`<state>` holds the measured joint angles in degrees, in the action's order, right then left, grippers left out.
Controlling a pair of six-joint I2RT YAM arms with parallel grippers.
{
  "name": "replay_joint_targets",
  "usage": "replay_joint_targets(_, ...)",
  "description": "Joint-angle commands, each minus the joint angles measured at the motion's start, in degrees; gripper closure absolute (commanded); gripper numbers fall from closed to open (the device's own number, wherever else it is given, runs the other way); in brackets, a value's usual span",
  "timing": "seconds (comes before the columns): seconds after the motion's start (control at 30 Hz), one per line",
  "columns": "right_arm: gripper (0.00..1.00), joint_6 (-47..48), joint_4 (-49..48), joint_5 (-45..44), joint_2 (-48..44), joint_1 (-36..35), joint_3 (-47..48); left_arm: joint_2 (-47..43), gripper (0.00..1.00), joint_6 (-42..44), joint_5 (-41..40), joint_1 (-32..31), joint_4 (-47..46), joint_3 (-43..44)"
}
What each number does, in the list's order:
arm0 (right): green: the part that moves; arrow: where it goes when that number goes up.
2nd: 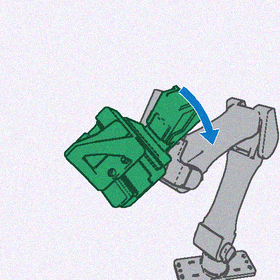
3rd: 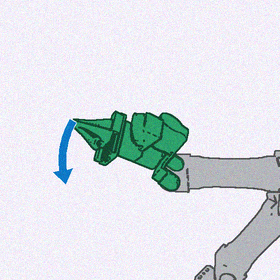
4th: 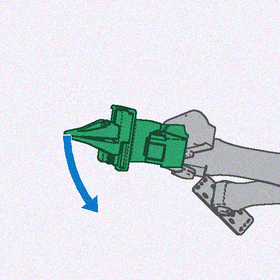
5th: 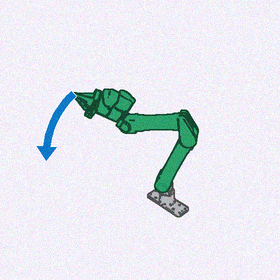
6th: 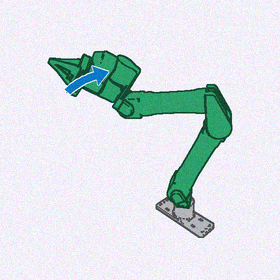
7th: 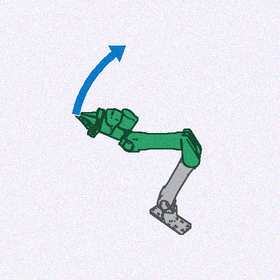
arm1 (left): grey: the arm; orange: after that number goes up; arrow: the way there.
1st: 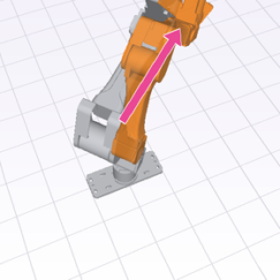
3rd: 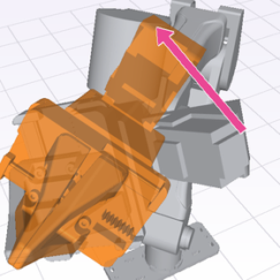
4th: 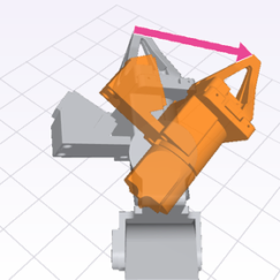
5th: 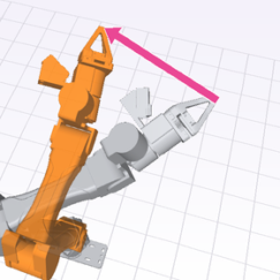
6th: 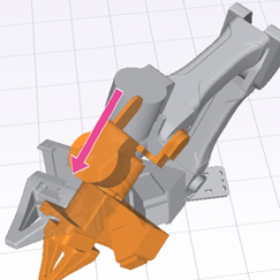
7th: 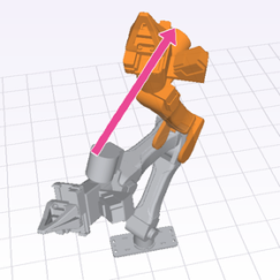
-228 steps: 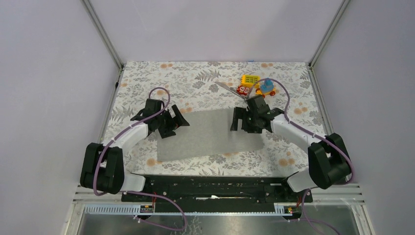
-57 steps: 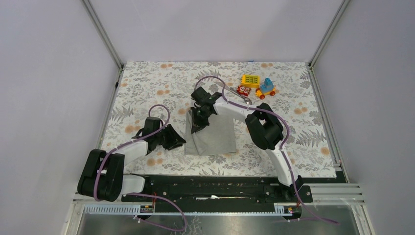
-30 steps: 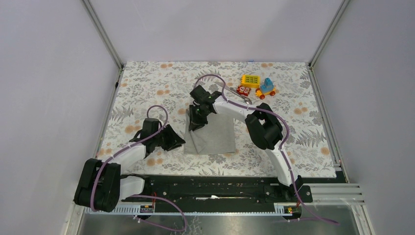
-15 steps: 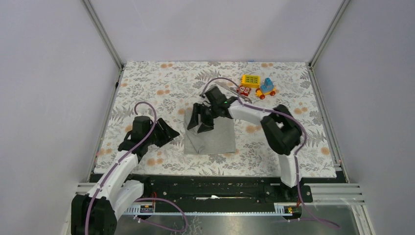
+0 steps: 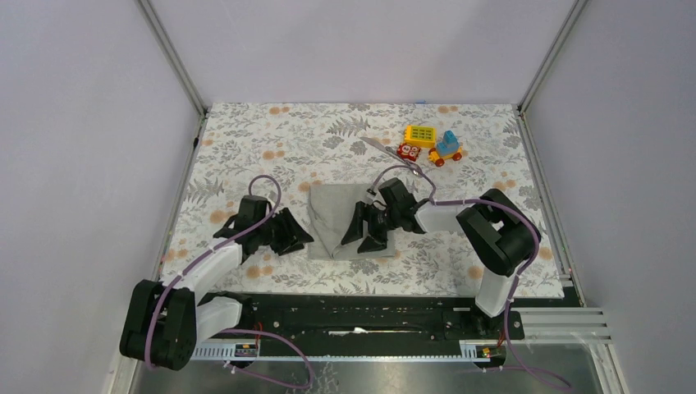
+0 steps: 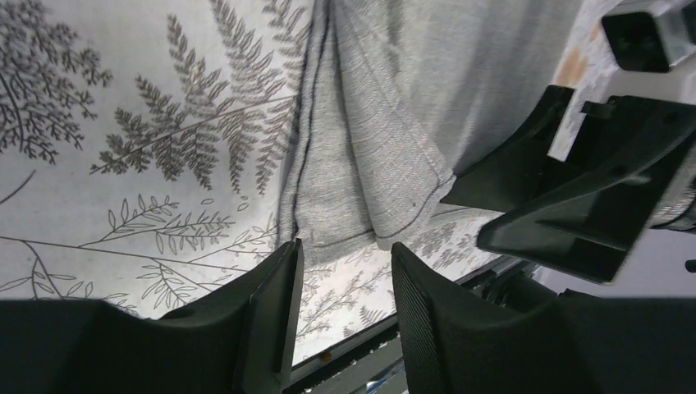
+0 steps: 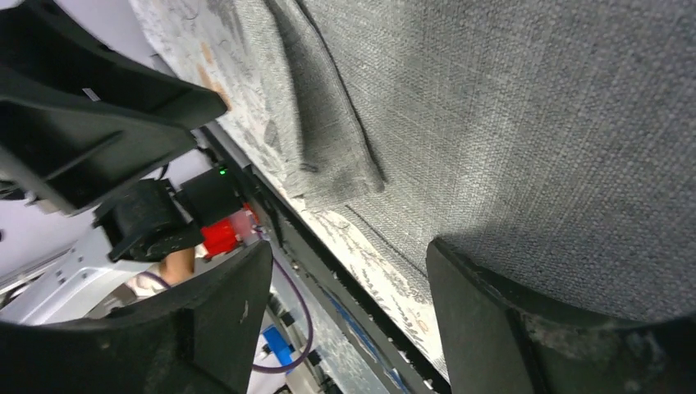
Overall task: Fold the napkin into a case and place the utensils inside
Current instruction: Fold the rectangle-folded napkin at the center of the board.
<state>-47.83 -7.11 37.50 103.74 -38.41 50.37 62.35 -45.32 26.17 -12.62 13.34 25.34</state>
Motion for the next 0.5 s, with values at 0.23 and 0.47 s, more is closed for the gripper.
replay_joint_targets(0.23,0.40,-12.14,-23.48,5.30,3.54,-2.09,-3.69,6.21,0.60,0.50,-4.25,-3.71,-6.03,-3.55)
replay_joint_targets(0.47,0.40,-13.78,-23.27,3.58,7.13,-4.26,0.72,6.66,0.66,-0.06,-5.75,-4.69,-7.19,-5.31)
